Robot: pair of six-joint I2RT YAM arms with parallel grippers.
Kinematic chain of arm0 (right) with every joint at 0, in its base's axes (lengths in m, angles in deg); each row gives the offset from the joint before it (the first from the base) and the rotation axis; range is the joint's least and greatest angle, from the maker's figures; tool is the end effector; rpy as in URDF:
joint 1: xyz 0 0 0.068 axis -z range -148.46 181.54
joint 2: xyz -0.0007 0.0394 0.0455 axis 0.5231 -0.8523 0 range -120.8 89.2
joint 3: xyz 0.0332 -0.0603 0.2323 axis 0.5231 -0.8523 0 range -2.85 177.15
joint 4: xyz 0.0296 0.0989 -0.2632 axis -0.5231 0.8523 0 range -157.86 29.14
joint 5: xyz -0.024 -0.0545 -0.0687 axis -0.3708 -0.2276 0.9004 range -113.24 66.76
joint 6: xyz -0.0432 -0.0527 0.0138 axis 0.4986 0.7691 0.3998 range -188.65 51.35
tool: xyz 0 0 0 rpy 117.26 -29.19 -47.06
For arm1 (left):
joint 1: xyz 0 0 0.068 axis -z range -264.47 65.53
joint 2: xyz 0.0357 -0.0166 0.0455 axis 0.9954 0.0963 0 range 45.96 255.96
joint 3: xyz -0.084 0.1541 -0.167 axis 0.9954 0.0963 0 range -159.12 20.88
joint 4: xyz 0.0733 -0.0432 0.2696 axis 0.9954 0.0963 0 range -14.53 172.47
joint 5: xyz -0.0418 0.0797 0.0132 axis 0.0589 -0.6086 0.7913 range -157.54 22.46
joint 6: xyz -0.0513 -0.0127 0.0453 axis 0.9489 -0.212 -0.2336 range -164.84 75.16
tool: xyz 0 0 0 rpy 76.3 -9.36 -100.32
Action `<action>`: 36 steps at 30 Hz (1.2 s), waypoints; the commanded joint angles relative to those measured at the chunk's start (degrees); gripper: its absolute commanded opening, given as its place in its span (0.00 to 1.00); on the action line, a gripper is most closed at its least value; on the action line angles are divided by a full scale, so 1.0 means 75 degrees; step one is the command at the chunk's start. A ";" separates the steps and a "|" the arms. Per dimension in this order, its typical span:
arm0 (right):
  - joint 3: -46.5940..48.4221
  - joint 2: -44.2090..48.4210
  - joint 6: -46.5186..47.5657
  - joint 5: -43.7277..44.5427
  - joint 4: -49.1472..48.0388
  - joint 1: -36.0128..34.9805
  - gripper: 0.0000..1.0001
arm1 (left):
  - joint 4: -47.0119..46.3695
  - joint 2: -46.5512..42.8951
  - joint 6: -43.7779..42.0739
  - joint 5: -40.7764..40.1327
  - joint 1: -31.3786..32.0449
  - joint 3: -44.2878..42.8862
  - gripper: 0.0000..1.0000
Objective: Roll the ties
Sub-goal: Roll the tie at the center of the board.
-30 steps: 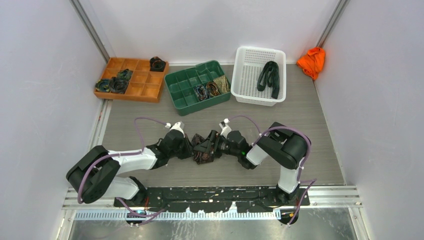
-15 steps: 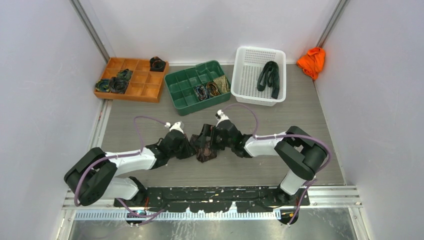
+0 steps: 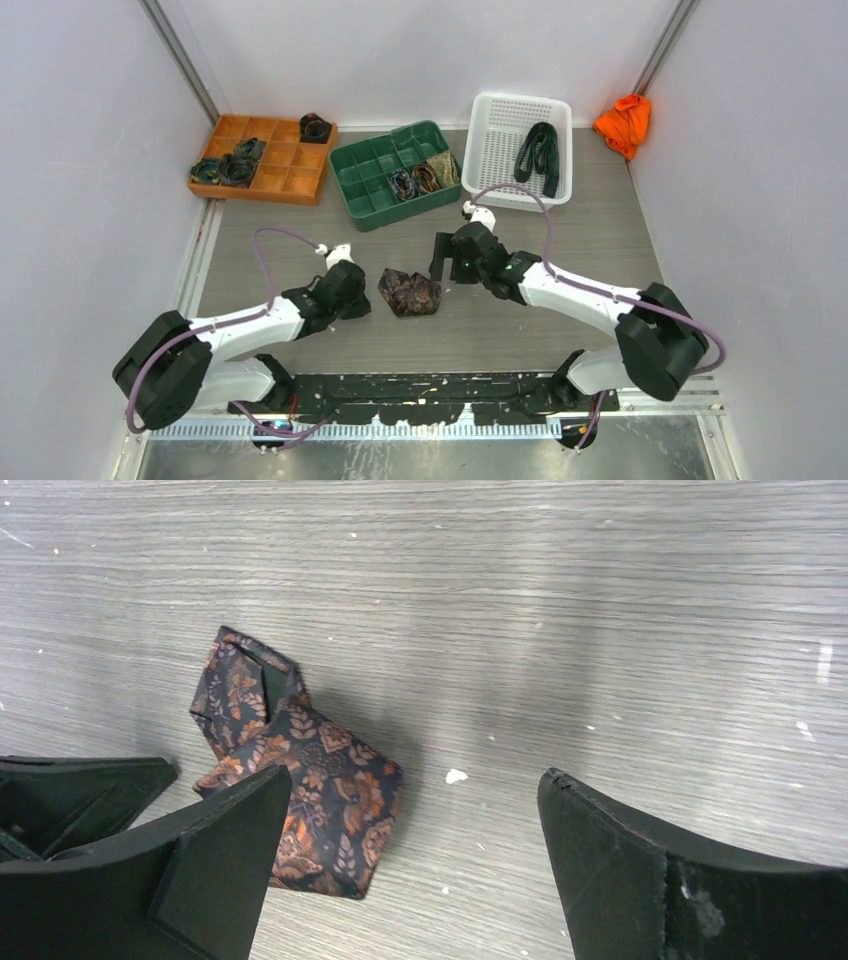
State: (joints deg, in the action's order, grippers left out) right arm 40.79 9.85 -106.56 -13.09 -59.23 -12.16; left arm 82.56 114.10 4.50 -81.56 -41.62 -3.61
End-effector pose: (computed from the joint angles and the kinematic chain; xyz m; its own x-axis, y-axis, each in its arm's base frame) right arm 0.2398 0.2155 0.1439 -0.7604 0.1098 -0.6401 -0.1541 0.9269 0.3422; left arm 0.1926 -0.1600 0.0880 -0.7852 -0.2755 -0.5546 -0.0739 0.9309 -0.3578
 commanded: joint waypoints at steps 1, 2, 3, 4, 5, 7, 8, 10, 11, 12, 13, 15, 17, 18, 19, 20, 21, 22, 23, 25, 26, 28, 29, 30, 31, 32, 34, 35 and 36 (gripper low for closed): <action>-0.0027 0.0626 0.0149 0.0932 0.1064 0.0003 0.96 | 0.0100 0.0401 -0.0251 -0.0229 -0.0076 -0.0440 0.00; -0.0086 0.0682 0.0139 0.0911 0.1137 -0.0001 0.91 | -0.0005 0.0573 -0.0261 -0.0145 -0.0077 -0.0539 0.00; -0.0173 0.0715 0.0097 0.0872 0.1121 0.0000 0.88 | -0.0157 0.0763 -0.0262 -0.0040 -0.0085 -0.0623 0.00; -0.0242 0.0740 0.0068 0.0783 0.1096 0.0002 0.82 | -0.0301 0.0982 -0.0263 0.0059 -0.0088 -0.0714 0.00; -0.0319 0.0749 0.0044 0.0677 0.1068 -0.0006 0.76 | -0.0408 0.1210 -0.0246 0.0126 -0.0088 -0.0814 0.00; -0.0385 0.0645 -0.0064 0.0449 0.0994 0.0002 0.68 | -0.0564 0.1728 -0.0219 0.0296 -0.0088 -0.1039 0.00; -0.0418 0.0562 -0.0101 0.0320 0.0919 0.0001 0.63 | -0.0605 0.1918 -0.0190 0.0418 -0.0088 -0.1170 0.00; -0.0455 0.0315 -0.0160 0.0098 0.0782 0.0003 0.57 | -0.0730 0.2210 -0.0150 0.0605 -0.0088 -0.1296 0.00; -0.0472 0.0184 -0.0150 0.0011 0.0678 0.0003 0.55 | -0.0796 0.2308 -0.0118 0.0679 -0.0088 -0.1311 0.00; -0.0441 0.0026 -0.0127 -0.0064 0.0639 0.0003 0.54 | -0.0864 0.2382 -0.0095 0.0736 -0.0088 -0.1307 0.00; -0.0379 -0.0118 -0.0090 -0.0169 0.0584 0.0001 0.52 | -0.0905 0.2438 -0.0058 0.0764 -0.0088 -0.1288 0.00; -0.0218 -0.0435 -0.0032 -0.0331 0.0479 -0.0005 0.48 | -0.1102 0.2511 -0.0020 0.0827 -0.0088 -0.1245 0.00; -0.0012 -0.0782 0.0031 -0.0449 0.0368 0.0003 0.44 | -0.1285 0.2576 -0.0011 0.0897 -0.0096 -0.1245 0.00; 0.0128 -0.0936 0.0040 -0.0486 0.0369 -0.0006 0.43 | -0.1316 0.2625 -0.0005 0.0923 -0.0094 -0.1258 0.00; 0.0250 -0.1106 0.0058 -0.0555 0.0364 0.0002 0.42 | -0.1320 0.2662 -0.0005 0.0947 -0.0092 -0.1276 0.00; 0.0373 -0.1231 0.0072 -0.0628 0.0356 0.0003 0.41 | -0.1321 0.2693 -0.0011 0.0979 -0.0098 -0.1301 0.00; 0.0475 -0.1335 0.0074 -0.0689 0.0310 0.0000 0.41 | -0.1337 0.2724 -0.0022 0.1014 -0.0091 -0.1301 0.00; 0.0554 -0.1416 0.0080 -0.0758 0.0249 0.0001 0.41 | -0.1358 0.2746 -0.0036 0.1042 -0.0089 -0.1296 0.00; 0.0666 -0.1501 0.0104 -0.0783 0.0235 0.0003 0.41 | -0.1372 0.2756 -0.0050 0.1048 -0.0099 -0.1283 0.00; 0.0930 -0.1687 0.0158 -0.0880 0.0217 0.0003 0.40 | -0.1437 0.2799 -0.0063 0.1072 -0.0100 -0.1227 0.00; 0.1093 -0.1824 0.0181 -0.0922 0.0261 0.0003 0.40 | -0.1483 0.2824 -0.0065 0.1081 -0.0090 -0.1194 0.00; 0.1406 -0.2048 0.0214 -0.1188 0.0232 0.0001 0.40 | -0.1567 0.2891 -0.0075 0.1129 -0.0100 -0.1136 0.00; 0.1536 -0.2140 0.0206 -0.1236 0.0211 -0.0009 0.39 | -0.1592 0.2918 -0.0075 0.1156 -0.0099 -0.1121 0.00; 0.1695 -0.2233 0.0221 -0.1247 0.0192 -0.0021 0.39 | -0.1630 0.2939 -0.0075 0.1180 -0.0097 -0.1106 0.00; 0.1811 -0.2301 0.0272 -0.1248 0.0208 -0.0012 0.39 | -0.1655 0.2943 -0.0075 0.1194 -0.0100 -0.1078 0.00; 0.1896 -0.2355 0.0319 -0.1223 0.0208 -0.0009 0.39 | -0.1660 0.2946 -0.0084 0.1192 -0.0100 -0.1054 0.00; 0.1986 -0.2380 0.0455 -0.0995 0.0164 -0.0001 0.40 | -0.1661 0.2922 -0.0106 0.1162 -0.0100 -0.0998 0.00; 0.2036 -0.2356 0.0476 -0.0818 0.0178 0.0005 0.40 | -0.1661 0.2898 -0.0110 0.1137 -0.0100 -0.0955 0.00; 0.2102 -0.2316 0.0492 -0.0638 0.0263 0.0028 0.40 | -0.1652 0.2897 -0.0129 0.1122 -0.0100 -0.0921 0.00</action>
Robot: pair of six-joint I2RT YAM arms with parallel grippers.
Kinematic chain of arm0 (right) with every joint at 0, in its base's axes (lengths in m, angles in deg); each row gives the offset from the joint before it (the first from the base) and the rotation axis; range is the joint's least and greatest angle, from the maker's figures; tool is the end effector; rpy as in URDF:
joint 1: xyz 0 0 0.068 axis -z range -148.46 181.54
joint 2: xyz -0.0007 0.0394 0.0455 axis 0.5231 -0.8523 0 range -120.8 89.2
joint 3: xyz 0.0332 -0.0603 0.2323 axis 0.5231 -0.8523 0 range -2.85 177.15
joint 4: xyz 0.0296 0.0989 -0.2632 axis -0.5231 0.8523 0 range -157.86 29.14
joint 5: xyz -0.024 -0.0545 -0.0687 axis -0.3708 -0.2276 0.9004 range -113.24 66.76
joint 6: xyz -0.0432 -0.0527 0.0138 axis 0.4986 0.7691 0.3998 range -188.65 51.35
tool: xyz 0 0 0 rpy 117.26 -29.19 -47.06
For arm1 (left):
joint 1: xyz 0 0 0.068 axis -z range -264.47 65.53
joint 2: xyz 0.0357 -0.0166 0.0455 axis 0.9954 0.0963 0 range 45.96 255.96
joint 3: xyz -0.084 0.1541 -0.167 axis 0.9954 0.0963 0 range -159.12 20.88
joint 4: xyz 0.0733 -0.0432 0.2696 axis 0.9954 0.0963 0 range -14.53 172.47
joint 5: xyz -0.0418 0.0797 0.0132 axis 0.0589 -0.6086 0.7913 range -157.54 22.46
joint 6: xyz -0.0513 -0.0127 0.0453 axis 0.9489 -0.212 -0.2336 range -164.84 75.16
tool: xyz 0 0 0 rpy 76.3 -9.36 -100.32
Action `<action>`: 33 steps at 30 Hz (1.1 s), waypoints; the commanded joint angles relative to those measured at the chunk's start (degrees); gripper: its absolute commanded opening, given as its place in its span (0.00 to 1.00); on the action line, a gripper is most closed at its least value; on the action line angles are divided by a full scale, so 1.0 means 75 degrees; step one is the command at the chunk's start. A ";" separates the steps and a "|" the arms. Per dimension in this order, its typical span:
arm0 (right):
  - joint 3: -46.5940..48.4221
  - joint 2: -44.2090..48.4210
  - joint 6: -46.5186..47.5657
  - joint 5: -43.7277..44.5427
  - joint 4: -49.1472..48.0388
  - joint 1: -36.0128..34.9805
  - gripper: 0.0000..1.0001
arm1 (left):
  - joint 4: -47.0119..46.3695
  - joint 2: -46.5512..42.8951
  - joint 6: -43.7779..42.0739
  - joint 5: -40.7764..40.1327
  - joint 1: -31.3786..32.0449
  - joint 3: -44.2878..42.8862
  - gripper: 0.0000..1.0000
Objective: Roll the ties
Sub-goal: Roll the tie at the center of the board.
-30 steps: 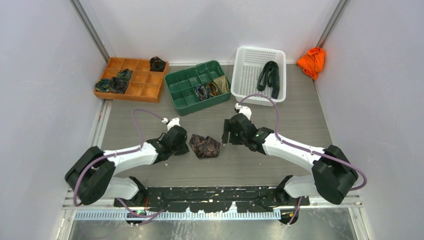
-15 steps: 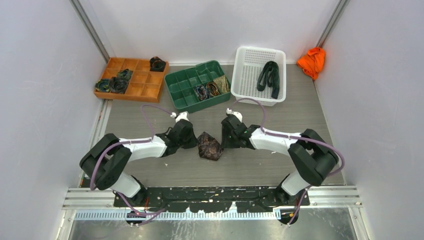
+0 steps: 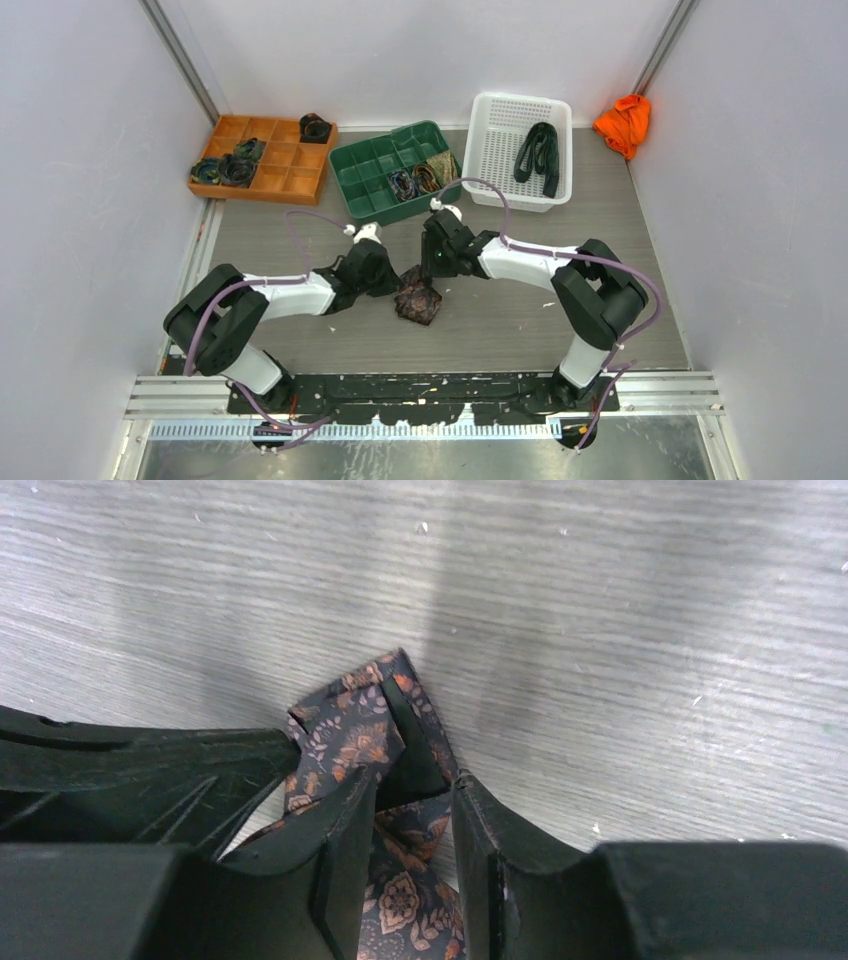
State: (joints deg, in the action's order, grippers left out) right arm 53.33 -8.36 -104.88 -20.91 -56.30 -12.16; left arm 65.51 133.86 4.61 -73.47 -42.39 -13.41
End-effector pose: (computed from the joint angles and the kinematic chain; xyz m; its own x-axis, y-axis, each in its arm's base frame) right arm 0.2689 0.2539 0.1079 -0.8628 -0.0077 -0.5054 -0.2015 0.9222 0.3299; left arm 0.2360 -0.2052 0.0759 -0.7974 -0.2982 -0.5246 0.0080 0.8640 -0.5034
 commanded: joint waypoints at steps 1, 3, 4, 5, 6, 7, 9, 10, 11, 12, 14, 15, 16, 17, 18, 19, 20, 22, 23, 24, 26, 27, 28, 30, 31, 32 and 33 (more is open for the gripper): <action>0.0492 0.0201 0.0255 0.0620 -0.0016 0.0038 0.40 | 0.0633 0.0250 -0.0164 0.0031 0.0002 0.0416 0.00; 0.0527 0.0503 0.0275 0.1147 0.0286 0.0044 0.41 | 0.0669 0.0246 -0.0192 0.0008 0.0002 0.0459 0.00; 0.0519 0.0716 0.0282 0.1430 0.0484 0.0047 0.41 | 0.0671 0.0235 -0.0195 0.0012 0.0002 0.0496 0.00; 0.0480 0.0926 0.0273 0.1735 0.0720 0.0047 0.41 | 0.0671 0.0219 -0.0195 0.0016 0.0002 0.0520 0.00; 0.0418 0.1175 0.0262 0.1946 0.0922 0.0042 0.40 | 0.0671 0.0205 -0.0186 0.0042 0.0002 0.0545 0.00; 0.0340 0.1411 0.0241 0.2147 0.1174 0.0049 0.40 | 0.0671 0.0180 -0.0184 0.0082 0.0002 0.0574 0.00; 0.0118 0.1890 0.0132 0.2331 0.1615 0.0049 0.35 | 0.0668 0.0132 -0.0157 0.0137 0.0002 0.0602 0.00; -0.0058 0.2085 0.0080 0.2242 0.1771 0.0034 0.31 | 0.0677 0.0096 -0.0143 0.0172 0.0002 0.0611 0.00; -0.0279 0.2257 0.0013 0.2051 0.1839 0.0017 0.25 | 0.0697 0.0062 -0.0131 0.0181 0.0002 0.0601 0.00; -0.0515 0.2408 -0.0052 0.1814 0.1849 -0.0012 0.19 | 0.0764 0.0022 -0.0126 0.0198 -0.0001 0.0580 0.00; -0.0996 0.2623 -0.0352 0.1500 0.1778 -0.0182 0.08 | 0.0907 -0.0070 -0.0162 0.0290 0.0002 0.0500 0.00; -0.1253 0.2654 -0.0468 0.1356 0.1747 -0.0294 0.04 | 0.0961 -0.0109 -0.0170 0.0370 0.0002 0.0469 0.00; -0.1403 0.2659 -0.0622 0.1323 0.1713 -0.0458 0.01 | 0.1015 -0.0161 -0.0157 0.0459 0.0002 0.0440 0.00; -0.1524 0.2635 -0.0751 0.1300 0.1682 -0.0620 0.01 | 0.1064 -0.0208 -0.0133 0.0568 0.0008 0.0416 0.00; -0.1617 0.2595 -0.0855 0.1231 0.1633 -0.0778 0.01 | 0.1088 -0.0267 -0.0098 0.0665 0.0022 0.0417 0.00; -0.1681 0.2545 -0.0974 0.1207 0.1590 -0.0930 0.01 | 0.1126 -0.0327 -0.0072 0.0739 0.0060 0.0407 0.00; -0.1724 0.2476 -0.1060 0.1186 0.1533 -0.1059 0.01 | 0.1192 -0.0398 -0.0051 0.0754 0.0110 0.0402 0.00; -0.1754 0.2272 -0.1183 0.1144 0.1429 -0.1247 0.01 | 0.1302 -0.0517 -0.0012 0.0756 0.0173 0.0429 0.00; -0.1745 0.2133 -0.1231 0.1102 0.1362 -0.1272 0.01 | 0.1304 -0.0590 0.0002 0.0756 0.0187 0.0466 0.00; -0.1743 0.1975 -0.1251 0.1067 0.1260 -0.1273 0.01 | 0.1304 -0.0630 0.0010 0.0756 0.0199 0.0513 0.00; -0.1669 0.1665 -0.1240 0.1051 0.1070 -0.1272 0.01 | 0.1304 -0.0688 0.0042 0.0745 0.0201 0.0609 0.00; -0.1607 0.1430 -0.1234 0.1083 0.0983 -0.1273 0.01 | 0.1304 -0.0692 0.0075 0.0753 0.0210 0.0652 0.00; -0.1489 0.1247 -0.1160 0.1115 0.0940 -0.1273 0.01 | 0.1307 -0.0681 0.0104 0.0756 0.0218 0.0684 0.00; -0.1177 0.0895 -0.0986 0.1203 0.0954 -0.1271 0.01 | 0.1217 -0.0650 0.0168 0.0756 0.0269 0.0780 0.00; -0.1012 0.0755 -0.0867 0.1254 0.0956 -0.1268 0.01 | 0.1129 -0.0609 0.0203 0.0756 0.0296 0.0806 0.00; -0.0866 0.0630 -0.0796 0.1306 0.0947 -0.1272 0.01 | 0.1084 -0.0574 0.0239 0.0856 0.0320 0.0818 0.00; -0.0701 0.0511 -0.0719 0.1361 0.0953 -0.1274 0.01 | 0.1050 -0.0522 0.0263 0.0965 0.0343 0.0826 0.00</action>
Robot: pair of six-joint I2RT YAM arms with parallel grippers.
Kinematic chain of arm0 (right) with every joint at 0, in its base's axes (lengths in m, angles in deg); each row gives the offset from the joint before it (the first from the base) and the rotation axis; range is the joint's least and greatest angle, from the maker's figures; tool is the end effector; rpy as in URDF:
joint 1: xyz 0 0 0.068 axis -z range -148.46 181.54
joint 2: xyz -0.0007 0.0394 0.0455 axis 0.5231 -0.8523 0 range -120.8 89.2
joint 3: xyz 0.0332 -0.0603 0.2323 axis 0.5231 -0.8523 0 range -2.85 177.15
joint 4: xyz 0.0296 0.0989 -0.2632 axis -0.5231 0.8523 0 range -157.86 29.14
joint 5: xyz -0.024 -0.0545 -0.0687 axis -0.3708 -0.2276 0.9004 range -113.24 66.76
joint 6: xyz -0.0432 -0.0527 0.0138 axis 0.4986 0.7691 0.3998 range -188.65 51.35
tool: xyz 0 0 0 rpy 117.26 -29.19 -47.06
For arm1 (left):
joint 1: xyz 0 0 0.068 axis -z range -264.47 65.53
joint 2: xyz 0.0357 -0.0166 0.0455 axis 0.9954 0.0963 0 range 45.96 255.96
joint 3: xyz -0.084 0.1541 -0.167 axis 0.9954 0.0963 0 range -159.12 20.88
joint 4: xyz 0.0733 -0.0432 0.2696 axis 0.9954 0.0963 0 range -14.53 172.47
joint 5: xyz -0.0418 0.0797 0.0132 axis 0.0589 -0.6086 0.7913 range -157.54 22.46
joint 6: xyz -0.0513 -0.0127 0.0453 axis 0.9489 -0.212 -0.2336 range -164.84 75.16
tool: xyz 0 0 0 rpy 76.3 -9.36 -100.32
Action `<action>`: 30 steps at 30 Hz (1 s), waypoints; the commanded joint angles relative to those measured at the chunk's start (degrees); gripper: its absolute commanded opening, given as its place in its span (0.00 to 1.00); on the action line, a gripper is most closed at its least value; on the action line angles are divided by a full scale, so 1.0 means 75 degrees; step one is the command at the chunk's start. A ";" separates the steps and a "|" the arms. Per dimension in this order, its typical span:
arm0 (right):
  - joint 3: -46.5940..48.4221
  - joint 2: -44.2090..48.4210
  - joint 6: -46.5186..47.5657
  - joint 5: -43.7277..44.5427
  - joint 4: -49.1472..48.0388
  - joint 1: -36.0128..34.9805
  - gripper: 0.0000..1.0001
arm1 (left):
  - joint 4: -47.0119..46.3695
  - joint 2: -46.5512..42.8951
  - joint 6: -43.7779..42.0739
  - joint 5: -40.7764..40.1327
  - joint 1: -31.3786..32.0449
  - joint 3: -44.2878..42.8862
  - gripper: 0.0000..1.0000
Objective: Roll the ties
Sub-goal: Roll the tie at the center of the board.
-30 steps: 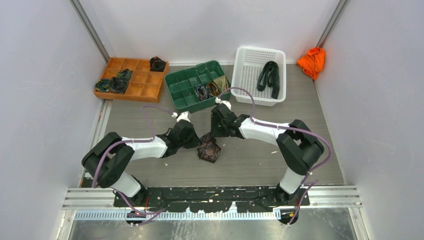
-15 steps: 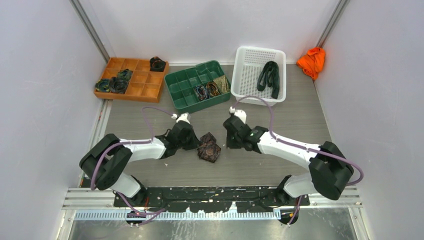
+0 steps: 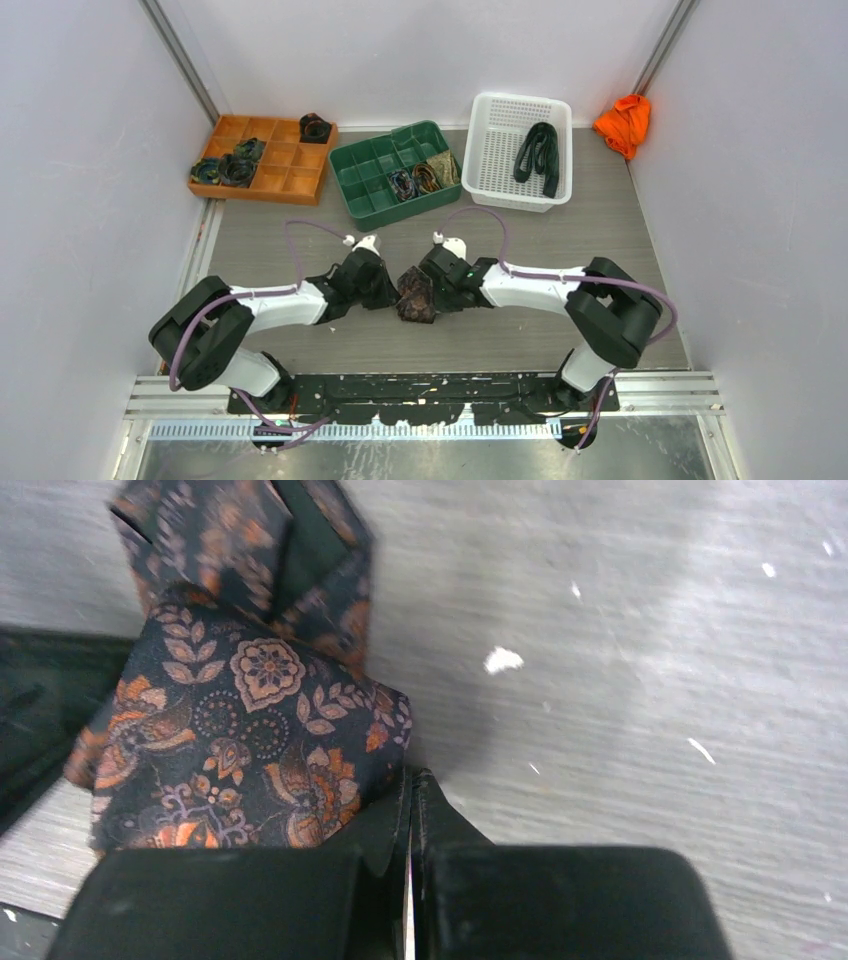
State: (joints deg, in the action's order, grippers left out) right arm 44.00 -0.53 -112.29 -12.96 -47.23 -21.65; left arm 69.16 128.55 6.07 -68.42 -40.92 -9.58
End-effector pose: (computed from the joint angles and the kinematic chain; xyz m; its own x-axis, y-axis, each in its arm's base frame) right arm 0.1960 0.2452 0.0918 -0.8988 -0.0677 -0.4331 -0.1655 0.9673 0.1921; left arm 0.2127 -0.2010 0.0758 -0.8564 -0.2566 -0.4480 0.0261 0.8452 -0.5339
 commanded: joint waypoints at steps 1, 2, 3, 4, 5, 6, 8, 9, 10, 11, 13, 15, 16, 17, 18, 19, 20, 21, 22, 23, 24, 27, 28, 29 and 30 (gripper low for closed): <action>0.0690 -0.0628 0.0361 0.0339 -0.0238 0.0001 0.01 | 0.0515 0.0236 0.0092 0.0320 0.0176 0.0319 0.00; 0.0862 -0.0739 0.0434 0.0363 -0.0206 -0.0008 0.01 | 0.0469 0.0289 0.0109 0.0334 0.0206 0.0313 0.00; 0.1018 -0.0850 0.0516 0.0369 -0.0166 -0.0008 0.01 | 0.0421 0.0349 0.0123 0.0340 0.0232 0.0316 0.00; 0.1201 -0.0944 0.0572 0.0390 -0.0117 -0.0003 0.01 | 0.0384 0.0386 0.0135 0.0348 0.0264 0.0297 0.00; 0.1316 -0.1010 0.0624 0.0384 -0.0094 -0.0003 0.01 | 0.0357 0.0455 0.0146 0.0352 0.0289 0.0276 0.00; 0.1402 -0.1064 0.0666 0.0344 -0.0109 -0.0002 0.01 | 0.0315 0.0512 0.0154 0.0364 0.0306 0.0258 0.00; 0.1529 -0.1155 0.0712 0.0273 -0.0113 0.0002 0.01 | 0.0252 0.0646 0.0160 0.0388 0.0339 0.0219 0.00; 0.1563 -0.1177 0.0737 0.0229 -0.0116 -0.0004 0.01 | 0.0238 0.0705 0.0160 0.0388 0.0345 0.0201 0.00; 0.1579 -0.1186 0.0751 0.0204 -0.0147 0.0001 0.01 | 0.0223 0.0763 0.0160 0.0388 0.0356 0.0187 0.00; 0.1581 -0.1203 0.0758 0.0204 -0.0152 -0.0002 0.01 | 0.0210 0.0811 0.0160 0.0379 0.0357 0.0173 0.00; 0.1525 -0.1196 0.0744 0.0252 -0.0121 0.0000 0.01 | 0.0261 0.0847 0.0160 0.0269 0.0357 0.0165 0.00; 0.1384 -0.1098 0.0710 0.0342 -0.0142 -0.0009 0.01 | 0.0484 0.0786 0.0133 0.0179 0.0357 0.0139 0.00; 0.1321 -0.1037 0.0693 0.0465 -0.0102 -0.0010 0.02 | 0.0594 0.0727 0.0110 -0.0079 0.0352 0.0136 0.00; 0.1268 -0.0962 0.0686 0.0604 -0.0051 -0.0002 0.05 | 0.0713 0.0653 0.0087 -0.0226 0.0348 0.0127 0.00; 0.1220 -0.0885 0.0686 0.0820 0.0034 -0.0003 0.08 | 0.0801 0.0583 0.0079 -0.0372 0.0346 0.0133 0.00; 0.1193 -0.0816 0.0683 0.1069 0.0143 0.0019 0.11 | 0.0982 0.0535 0.0076 -0.0490 0.0346 0.0125 0.00; 0.1170 -0.0706 0.0659 0.1298 0.0272 0.0041 0.16 | 0.1124 0.0486 0.0074 -0.0591 0.0346 0.0141 0.00; 0.1136 -0.0604 0.0643 0.1489 0.0401 0.0076 0.22 | 0.1207 0.0444 0.0073 -0.0671 0.0346 0.0151 0.00; 0.1092 -0.0465 0.0620 0.1622 0.0477 0.0147 0.29 | 0.1269 0.0396 0.0092 -0.0748 0.0346 0.0183 0.00; 0.1031 -0.0318 0.0581 0.1678 0.0526 0.0236 0.31 | 0.1334 0.0319 0.0140 -0.0840 0.0346 0.0228 0.00; 0.0946 -0.0160 0.0545 0.1676 0.0530 0.0339 0.34 | 0.1403 0.0251 0.0217 -0.0942 0.0346 0.0283 0.00; 0.0615 0.0405 0.0442 0.1589 0.0532 0.0639 0.40 | 0.1407 0.0013 0.0402 -0.1137 0.0312 0.0492 0.00; 0.0453 0.0603 0.0410 0.1511 0.0551 0.0728 0.42 | 0.1453 -0.0084 0.0493 -0.1238 0.0305 0.0549 0.00; 0.0365 0.0809 0.0385 0.1406 0.0493 0.0824 0.43 | 0.1577 -0.0184 0.0574 -0.1293 0.0285 0.0585 0.00; 0.0190 0.1071 0.0318 0.1245 0.0395 0.0916 0.44 | 0.1776 -0.0317 0.0660 -0.1422 0.0271 0.0616 0.00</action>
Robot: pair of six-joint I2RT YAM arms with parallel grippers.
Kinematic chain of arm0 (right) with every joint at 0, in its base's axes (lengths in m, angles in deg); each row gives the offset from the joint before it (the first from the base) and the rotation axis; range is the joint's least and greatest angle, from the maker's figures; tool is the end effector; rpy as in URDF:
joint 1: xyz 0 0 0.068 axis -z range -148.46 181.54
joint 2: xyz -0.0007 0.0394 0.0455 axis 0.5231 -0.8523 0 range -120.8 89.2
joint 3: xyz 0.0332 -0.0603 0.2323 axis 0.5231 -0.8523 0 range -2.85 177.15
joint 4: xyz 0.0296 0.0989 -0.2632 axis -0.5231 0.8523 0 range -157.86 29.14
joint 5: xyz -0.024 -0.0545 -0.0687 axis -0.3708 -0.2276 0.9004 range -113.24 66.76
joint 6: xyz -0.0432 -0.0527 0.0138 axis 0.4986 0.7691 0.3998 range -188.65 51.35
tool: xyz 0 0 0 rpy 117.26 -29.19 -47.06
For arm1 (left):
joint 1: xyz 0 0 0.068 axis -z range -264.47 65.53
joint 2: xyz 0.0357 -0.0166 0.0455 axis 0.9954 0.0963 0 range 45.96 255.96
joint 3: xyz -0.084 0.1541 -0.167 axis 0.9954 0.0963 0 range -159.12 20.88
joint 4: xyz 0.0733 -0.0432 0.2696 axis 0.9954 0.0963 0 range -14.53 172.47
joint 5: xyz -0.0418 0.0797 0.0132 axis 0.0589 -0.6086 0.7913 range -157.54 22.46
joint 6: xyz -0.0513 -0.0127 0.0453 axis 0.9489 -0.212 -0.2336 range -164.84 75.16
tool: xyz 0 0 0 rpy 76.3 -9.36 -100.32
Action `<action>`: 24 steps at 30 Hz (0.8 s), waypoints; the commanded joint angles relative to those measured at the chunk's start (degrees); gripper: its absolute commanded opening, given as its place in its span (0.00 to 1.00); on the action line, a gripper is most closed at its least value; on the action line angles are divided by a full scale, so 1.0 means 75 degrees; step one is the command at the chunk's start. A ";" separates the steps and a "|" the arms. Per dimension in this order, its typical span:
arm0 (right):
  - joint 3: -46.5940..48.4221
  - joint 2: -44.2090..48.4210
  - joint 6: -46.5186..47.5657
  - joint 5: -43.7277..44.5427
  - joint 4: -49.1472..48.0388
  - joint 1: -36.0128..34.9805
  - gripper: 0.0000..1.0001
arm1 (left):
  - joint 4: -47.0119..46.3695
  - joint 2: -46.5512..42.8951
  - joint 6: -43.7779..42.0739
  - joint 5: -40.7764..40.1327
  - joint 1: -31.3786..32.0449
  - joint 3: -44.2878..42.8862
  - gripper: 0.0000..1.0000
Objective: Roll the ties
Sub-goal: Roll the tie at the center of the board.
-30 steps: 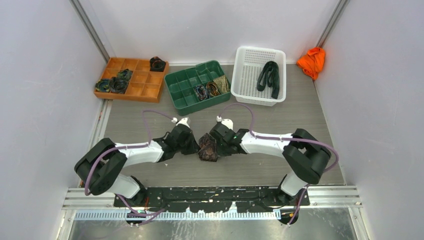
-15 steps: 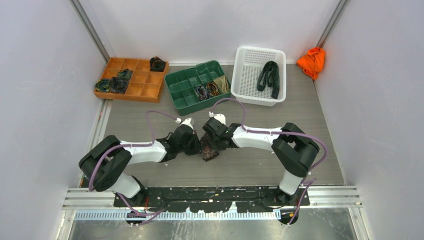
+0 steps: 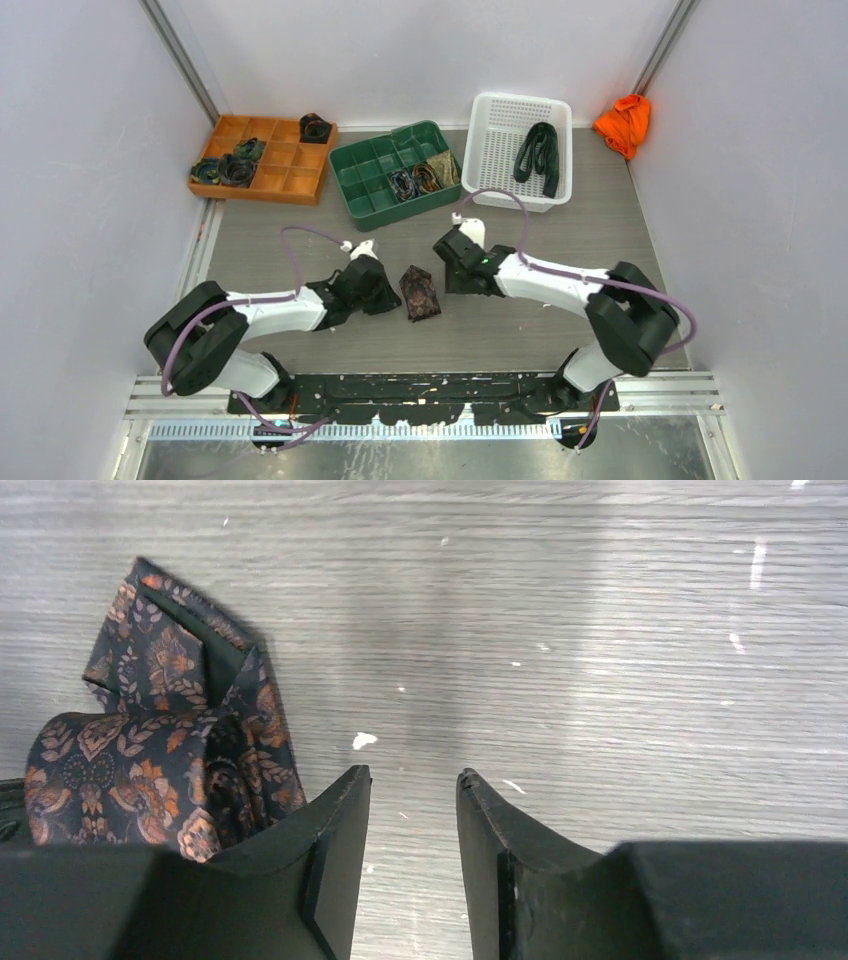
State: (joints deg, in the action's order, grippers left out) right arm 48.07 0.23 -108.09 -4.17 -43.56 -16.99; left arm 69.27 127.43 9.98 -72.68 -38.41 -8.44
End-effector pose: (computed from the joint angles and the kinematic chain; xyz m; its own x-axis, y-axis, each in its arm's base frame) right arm 0.2275 0.2297 0.1153 -0.8391 -0.0428 -0.5424 -0.0967 0.9928 0.0712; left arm 0.2033 -0.2036 0.0750 -0.8382 -0.3033 -0.4532 -0.0193 0.8471 -0.5311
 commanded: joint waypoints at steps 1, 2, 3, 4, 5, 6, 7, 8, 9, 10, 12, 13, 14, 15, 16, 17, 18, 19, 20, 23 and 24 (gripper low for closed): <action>-0.0631 0.1221 -0.0267 -0.0291 -0.0300 0.0370 0.44 | 0.1879 -0.0353 0.0204 -0.0928 -0.0085 0.0535 0.00; -0.0825 0.1599 -0.0297 -0.0632 -0.0519 0.0448 0.44 | 0.1872 -0.0568 0.0262 -0.0900 -0.0104 0.0646 0.00; -0.1038 0.1889 -0.0350 -0.0955 -0.0758 0.0518 0.45 | 0.1779 -0.0850 0.0320 -0.0813 -0.0122 0.0802 0.00; -0.1264 0.2155 -0.0420 -0.1287 -0.1053 0.0547 0.45 | 0.1609 -0.1153 0.0414 -0.0708 -0.0135 0.0974 0.00; -0.1493 0.2428 -0.0512 -0.1520 -0.1356 0.0577 0.48 | 0.1448 -0.1471 0.0549 -0.0609 -0.0157 0.1162 0.00; -0.1690 0.2631 -0.0666 -0.1734 -0.1640 0.0612 0.51 | 0.1187 -0.1817 0.0706 -0.0511 -0.0185 0.1434 0.00; -0.1826 0.2781 -0.0745 -0.1927 -0.1850 0.0625 0.59 | 0.0814 -0.2121 0.0887 -0.0395 -0.0213 0.1688 0.00; -0.1926 0.2861 -0.0781 -0.2113 -0.2040 0.0634 0.64 | 0.0316 -0.2455 0.1053 -0.0225 -0.0264 0.2016 0.00; -0.1962 0.2862 -0.0792 -0.2281 -0.2128 0.0635 0.69 | -0.0200 -0.2722 0.1236 -0.0058 -0.0305 0.2305 0.03; -0.1980 0.2827 -0.0775 -0.2412 -0.2220 0.0644 0.73 | -0.0653 -0.2936 0.1380 0.0123 -0.0342 0.2565 0.08; -0.2001 0.2657 -0.0753 -0.2911 -0.2444 0.0647 0.74 | -0.0890 -0.3206 0.1503 0.0350 -0.0375 0.2694 0.18; -0.1977 0.2534 -0.0730 -0.3021 -0.2508 0.0645 0.74 | -0.0921 -0.3270 0.1477 0.0490 -0.0385 0.2660 0.21; -0.1942 0.2394 -0.0684 -0.3086 -0.2562 0.0647 0.74 | -0.0986 -0.3282 0.1462 0.0621 -0.0396 0.2621 0.24; -0.1879 0.2241 -0.0623 -0.3113 -0.2565 0.0648 0.74 | -0.1123 -0.3250 0.1493 0.0858 -0.0399 0.2591 0.26; -0.1830 0.2080 -0.0581 -0.3112 -0.2635 0.0647 0.74 | -0.1320 -0.3180 0.1564 0.1052 -0.0400 0.2595 0.28; -0.1796 0.1946 -0.0572 -0.3157 -0.2721 0.0654 0.74 | -0.1515 -0.3094 0.1655 0.1155 -0.0400 0.2597 0.29; -0.1770 0.1848 -0.0566 -0.3179 -0.2804 0.0658 0.74 | -0.1661 -0.2985 0.1783 0.1215 -0.0405 0.2606 0.31; -0.1749 0.1789 -0.0576 -0.3234 -0.2909 0.0659 0.74 | -0.1793 -0.2864 0.1830 0.1245 -0.0411 0.2614 0.32; -0.1751 0.1747 -0.0600 -0.3266 -0.3022 0.0659 0.74 | -0.1924 -0.2745 0.1890 0.1286 -0.0417 0.2636 0.32; -0.1682 0.1622 -0.0636 -0.3453 -0.3213 0.0665 0.73 | -0.2588 -0.2279 0.2061 0.1363 -0.0443 0.2827 0.32; -0.1623 0.1577 -0.0623 -0.3511 -0.3211 0.0670 0.73 | -0.2797 -0.2120 0.2136 0.1366 -0.0463 0.2901 0.32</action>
State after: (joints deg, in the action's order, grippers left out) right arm 32.94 12.32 -112.62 -27.67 -62.56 -12.20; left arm 57.93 108.33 23.23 -64.84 -41.27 11.56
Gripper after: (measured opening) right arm 0.735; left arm 0.319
